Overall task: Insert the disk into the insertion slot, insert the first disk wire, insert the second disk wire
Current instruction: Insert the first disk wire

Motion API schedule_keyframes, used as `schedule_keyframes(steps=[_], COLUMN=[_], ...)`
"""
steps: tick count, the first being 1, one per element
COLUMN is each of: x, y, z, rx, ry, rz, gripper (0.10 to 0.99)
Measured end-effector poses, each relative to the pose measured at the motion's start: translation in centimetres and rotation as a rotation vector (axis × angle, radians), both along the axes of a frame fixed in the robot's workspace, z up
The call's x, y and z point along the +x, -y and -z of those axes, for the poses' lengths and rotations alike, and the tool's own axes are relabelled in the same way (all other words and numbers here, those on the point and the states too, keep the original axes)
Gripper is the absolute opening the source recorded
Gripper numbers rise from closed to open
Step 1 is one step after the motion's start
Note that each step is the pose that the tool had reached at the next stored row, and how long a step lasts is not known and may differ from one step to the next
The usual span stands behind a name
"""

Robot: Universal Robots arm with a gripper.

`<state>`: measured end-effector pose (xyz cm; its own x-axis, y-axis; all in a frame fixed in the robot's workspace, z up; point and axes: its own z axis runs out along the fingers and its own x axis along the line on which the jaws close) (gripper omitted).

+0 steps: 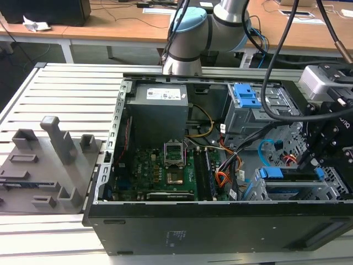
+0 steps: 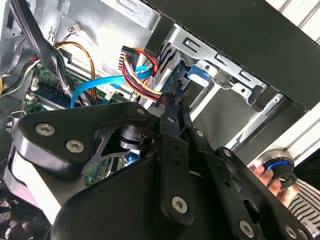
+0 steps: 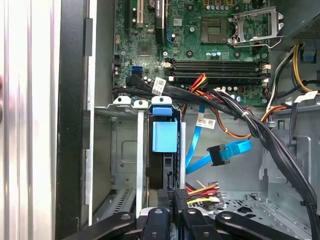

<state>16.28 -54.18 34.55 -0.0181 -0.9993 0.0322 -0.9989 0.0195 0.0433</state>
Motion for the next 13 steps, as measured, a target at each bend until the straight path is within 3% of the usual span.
schedule_keyframes(steps=[13], x=[0.12], y=[0.01], z=[0.83], rx=[0.001], ry=[0.0001], rz=[0.0], gripper=[0.161])
